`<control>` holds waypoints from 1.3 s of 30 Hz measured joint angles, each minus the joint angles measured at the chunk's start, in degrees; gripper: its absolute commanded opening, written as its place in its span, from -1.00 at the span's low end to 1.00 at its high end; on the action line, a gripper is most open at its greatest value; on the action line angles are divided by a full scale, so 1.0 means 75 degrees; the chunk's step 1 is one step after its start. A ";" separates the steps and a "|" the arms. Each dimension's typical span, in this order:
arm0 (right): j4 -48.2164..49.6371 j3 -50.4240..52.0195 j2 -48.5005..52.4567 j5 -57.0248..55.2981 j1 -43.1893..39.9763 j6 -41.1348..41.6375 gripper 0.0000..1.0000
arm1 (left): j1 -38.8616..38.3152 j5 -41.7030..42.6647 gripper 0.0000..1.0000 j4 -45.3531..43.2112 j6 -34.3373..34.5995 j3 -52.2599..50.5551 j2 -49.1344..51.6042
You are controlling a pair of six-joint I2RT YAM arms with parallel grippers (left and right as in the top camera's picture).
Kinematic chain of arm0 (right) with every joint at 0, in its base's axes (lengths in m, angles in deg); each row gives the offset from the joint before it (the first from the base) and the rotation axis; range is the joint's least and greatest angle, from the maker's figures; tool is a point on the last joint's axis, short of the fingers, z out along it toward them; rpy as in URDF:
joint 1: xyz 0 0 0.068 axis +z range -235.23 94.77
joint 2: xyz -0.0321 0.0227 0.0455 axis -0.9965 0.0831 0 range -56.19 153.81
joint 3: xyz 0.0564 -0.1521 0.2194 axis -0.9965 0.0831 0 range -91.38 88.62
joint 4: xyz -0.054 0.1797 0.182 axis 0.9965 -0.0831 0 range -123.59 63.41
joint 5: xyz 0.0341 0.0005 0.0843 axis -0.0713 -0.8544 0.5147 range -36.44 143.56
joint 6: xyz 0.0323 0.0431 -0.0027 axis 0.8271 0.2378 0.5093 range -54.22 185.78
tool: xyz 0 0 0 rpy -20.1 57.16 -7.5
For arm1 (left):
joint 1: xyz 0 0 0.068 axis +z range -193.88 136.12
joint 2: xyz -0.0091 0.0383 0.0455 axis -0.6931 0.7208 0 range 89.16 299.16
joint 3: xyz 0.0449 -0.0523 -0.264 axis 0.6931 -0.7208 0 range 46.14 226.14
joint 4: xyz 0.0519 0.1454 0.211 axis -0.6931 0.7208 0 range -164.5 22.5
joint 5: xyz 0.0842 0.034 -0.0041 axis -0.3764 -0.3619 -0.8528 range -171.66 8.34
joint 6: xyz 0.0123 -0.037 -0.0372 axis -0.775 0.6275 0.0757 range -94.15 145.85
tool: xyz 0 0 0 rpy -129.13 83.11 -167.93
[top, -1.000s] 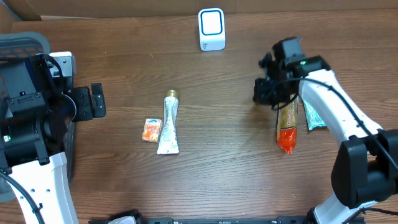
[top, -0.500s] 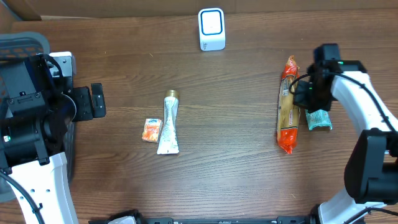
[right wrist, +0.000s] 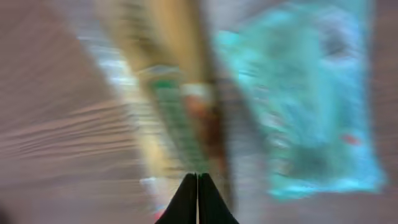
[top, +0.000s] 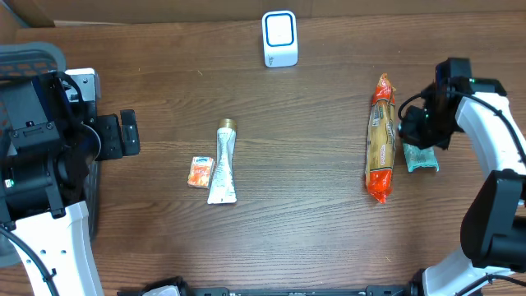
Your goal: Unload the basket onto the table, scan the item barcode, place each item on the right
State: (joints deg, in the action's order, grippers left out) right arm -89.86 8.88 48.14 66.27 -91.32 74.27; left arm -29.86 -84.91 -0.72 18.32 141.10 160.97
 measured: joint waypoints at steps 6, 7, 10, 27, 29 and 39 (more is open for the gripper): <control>0.0259 -0.0402 -0.0003 0.1714 0.0525 -0.0845 -0.92 | 0.0000 0.0000 0.99 -0.0003 0.0000 0.0000 0.0000; 0.0425 -0.0376 -0.0003 0.1781 0.0828 -0.0953 -0.92 | 0.0000 0.0000 0.99 -0.0003 0.0003 0.0000 0.0000; 0.0778 -0.0195 -0.0017 0.1562 0.1230 -0.0950 -0.93 | 0.0000 0.0000 1.00 -0.0003 0.0003 0.0000 0.0000; 0.1376 0.1198 -0.0017 -0.0373 -0.0064 0.0315 -0.93 | 0.0000 0.0000 0.99 0.0000 0.0003 0.0000 0.0000; 0.1373 0.1256 -0.0017 -0.0414 -0.0105 0.0347 -0.93 | 0.0000 0.0000 0.99 -0.0003 0.0003 0.0000 0.0000; 0.0466 0.0933 -0.0017 -0.0428 -0.0085 0.0367 -0.47 | 0.0000 -0.0003 0.99 -0.0003 0.0003 0.0000 0.0000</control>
State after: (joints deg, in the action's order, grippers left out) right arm -86.36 15.87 48.01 63.06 -91.95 77.03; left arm -29.86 -84.93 -0.74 18.34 141.10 160.97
